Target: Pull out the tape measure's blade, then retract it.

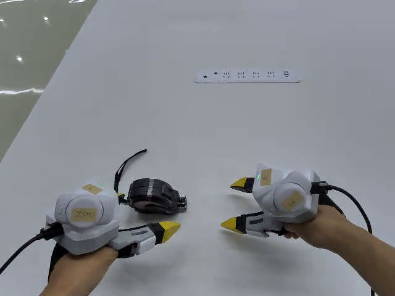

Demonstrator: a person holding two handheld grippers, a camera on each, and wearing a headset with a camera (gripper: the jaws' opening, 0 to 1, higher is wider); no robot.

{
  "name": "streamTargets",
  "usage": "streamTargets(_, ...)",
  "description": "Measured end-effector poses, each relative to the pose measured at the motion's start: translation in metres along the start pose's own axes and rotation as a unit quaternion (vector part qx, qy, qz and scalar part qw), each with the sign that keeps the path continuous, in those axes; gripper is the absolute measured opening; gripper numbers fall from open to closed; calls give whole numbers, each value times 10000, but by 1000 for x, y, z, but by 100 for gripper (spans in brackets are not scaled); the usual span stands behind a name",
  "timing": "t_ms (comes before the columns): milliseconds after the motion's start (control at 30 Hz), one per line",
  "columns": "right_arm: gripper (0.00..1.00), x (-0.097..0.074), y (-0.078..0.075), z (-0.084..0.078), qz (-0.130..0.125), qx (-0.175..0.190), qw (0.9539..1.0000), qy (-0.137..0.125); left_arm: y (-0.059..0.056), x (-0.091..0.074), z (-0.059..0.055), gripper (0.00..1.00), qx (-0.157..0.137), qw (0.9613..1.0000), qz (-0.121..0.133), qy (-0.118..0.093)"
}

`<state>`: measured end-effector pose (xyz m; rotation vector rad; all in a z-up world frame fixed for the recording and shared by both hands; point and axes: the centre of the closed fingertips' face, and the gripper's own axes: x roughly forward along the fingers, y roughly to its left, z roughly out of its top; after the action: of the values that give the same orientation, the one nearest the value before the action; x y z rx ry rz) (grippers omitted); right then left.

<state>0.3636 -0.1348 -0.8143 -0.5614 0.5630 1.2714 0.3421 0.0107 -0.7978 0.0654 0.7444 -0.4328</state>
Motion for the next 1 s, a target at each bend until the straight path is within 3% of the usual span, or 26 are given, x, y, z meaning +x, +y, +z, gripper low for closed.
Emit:
streamTargets(400, 48, -32, -6, -23, -369, 291, 9989, -14, -2, -4, -4, 79, 465, 9979, -450, -46)
streamTargets(500, 50, -40, -6, -28, -445, 383, 9983, -61, -6, -6, -2, 80, 460, 9969, -622, -131)
streamTargets(667, 53, -54, -7, -37, -584, 530, 9968, -138, -3, -10, -3, 81, 474, 9961, -702, -240)
streamTargets(900, 58, -71, -6, -51, -752, 819, 9934, -287, -1, -19, -12, 85, 635, 9940, -856, -259)
streamTargets(1000, 61, -77, -5, -56, -815, 918, 9918, -356, 0, -23, -11, 88, 544, 9935, -915, -408)
